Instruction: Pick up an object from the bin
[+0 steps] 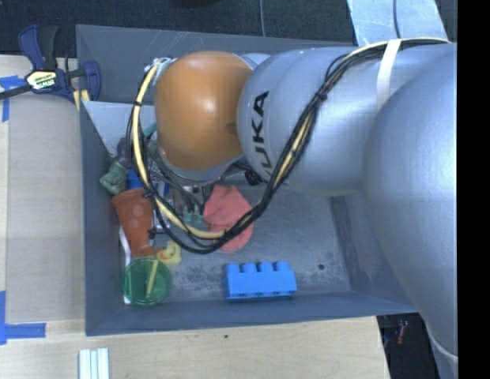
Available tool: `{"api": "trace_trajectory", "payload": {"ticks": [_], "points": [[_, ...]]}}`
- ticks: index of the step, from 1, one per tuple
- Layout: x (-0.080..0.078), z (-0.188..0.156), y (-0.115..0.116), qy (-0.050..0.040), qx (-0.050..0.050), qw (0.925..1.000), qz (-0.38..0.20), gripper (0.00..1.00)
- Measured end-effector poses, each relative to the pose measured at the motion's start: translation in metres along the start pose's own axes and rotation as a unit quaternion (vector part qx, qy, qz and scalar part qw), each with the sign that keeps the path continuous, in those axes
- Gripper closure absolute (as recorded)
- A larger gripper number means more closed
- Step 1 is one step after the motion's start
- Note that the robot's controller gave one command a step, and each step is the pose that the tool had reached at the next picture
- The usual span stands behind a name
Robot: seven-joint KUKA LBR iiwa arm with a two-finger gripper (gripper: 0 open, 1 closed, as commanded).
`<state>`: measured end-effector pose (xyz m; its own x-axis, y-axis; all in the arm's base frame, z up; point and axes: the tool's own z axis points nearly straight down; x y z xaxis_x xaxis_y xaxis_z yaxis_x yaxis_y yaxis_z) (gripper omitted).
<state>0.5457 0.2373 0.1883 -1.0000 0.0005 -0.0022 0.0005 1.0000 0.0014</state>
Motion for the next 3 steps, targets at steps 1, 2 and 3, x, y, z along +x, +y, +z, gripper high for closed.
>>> {"api": "trace_trajectory", "payload": {"ticks": [1,2,3], "points": [[0.017,0.051,-0.028,-0.0022,-0.001,1.0,0.0,0.0],[0.016,0.096,-0.061,-0.0037,-0.002,0.9964,0.085,0.0],[0.017,0.093,-0.081,-0.0021,-0.001,1.0,-0.003,0.0]]}}
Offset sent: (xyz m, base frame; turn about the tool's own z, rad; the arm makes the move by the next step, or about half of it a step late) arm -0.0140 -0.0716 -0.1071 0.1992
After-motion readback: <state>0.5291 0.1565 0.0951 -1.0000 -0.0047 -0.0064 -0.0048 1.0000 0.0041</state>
